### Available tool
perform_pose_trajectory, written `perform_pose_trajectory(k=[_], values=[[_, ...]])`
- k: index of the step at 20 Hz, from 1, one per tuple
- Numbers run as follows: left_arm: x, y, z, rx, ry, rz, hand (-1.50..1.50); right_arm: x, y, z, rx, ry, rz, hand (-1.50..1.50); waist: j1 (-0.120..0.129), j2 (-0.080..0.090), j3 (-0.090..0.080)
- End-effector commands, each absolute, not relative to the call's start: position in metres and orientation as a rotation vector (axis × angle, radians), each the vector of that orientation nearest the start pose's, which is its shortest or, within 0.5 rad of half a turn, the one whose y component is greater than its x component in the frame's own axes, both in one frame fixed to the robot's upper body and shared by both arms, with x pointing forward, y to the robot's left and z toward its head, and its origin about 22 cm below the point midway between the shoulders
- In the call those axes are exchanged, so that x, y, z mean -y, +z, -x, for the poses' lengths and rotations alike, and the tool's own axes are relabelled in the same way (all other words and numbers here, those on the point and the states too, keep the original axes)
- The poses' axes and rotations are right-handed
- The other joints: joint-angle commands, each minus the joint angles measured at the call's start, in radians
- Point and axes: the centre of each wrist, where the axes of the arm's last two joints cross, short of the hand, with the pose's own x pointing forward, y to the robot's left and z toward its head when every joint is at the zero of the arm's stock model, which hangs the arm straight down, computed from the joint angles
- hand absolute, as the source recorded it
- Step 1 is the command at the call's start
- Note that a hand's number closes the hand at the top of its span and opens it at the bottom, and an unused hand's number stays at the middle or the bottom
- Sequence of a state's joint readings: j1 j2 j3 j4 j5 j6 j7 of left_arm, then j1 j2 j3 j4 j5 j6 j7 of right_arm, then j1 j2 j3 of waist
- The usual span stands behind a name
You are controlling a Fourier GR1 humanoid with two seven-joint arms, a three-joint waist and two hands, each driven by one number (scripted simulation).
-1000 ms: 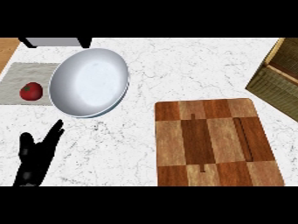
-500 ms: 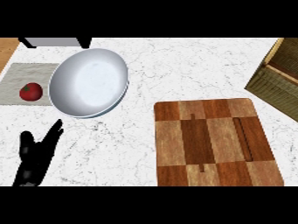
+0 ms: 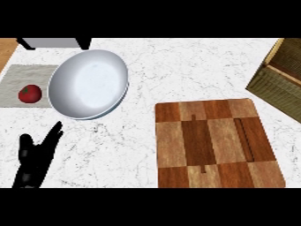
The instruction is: Pick the bell pepper from the cutting board and place it in the basket
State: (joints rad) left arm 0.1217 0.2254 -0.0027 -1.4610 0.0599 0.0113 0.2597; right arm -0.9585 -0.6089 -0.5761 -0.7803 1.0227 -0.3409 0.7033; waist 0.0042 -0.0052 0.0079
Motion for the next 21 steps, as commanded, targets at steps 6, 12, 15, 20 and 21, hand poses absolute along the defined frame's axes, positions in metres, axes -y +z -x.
perform_pose_trajectory(k=[6,12,15,20,21], values=[[-0.292,-0.055,-0.192,1.01,-0.041,-0.157,0.0,0.429,0.261,-0.379,0.999,-0.288,1.479,-1.5,-0.001,0.005,-0.008],[-0.29,-0.047,-0.199,1.006,-0.009,-0.159,0.0,0.428,0.267,-0.352,1.074,-0.497,1.469,-1.5,-0.013,0.001,-0.008],[-0.298,-0.06,-0.189,0.992,-0.015,-0.164,0.0,0.448,0.291,-0.326,1.091,-0.579,1.436,-1.5,-0.024,-0.002,-0.009],[-0.305,-0.058,-0.19,1.006,0.001,-0.169,0.0,0.461,0.291,-0.28,1.014,-0.632,1.509,-1.5,-0.031,-0.002,-0.009],[-0.305,-0.056,-0.184,1.0,-0.007,-0.178,0.0,0.461,0.286,-0.265,1.027,-0.64,1.495,-1.5,-0.04,-0.006,-0.009]])
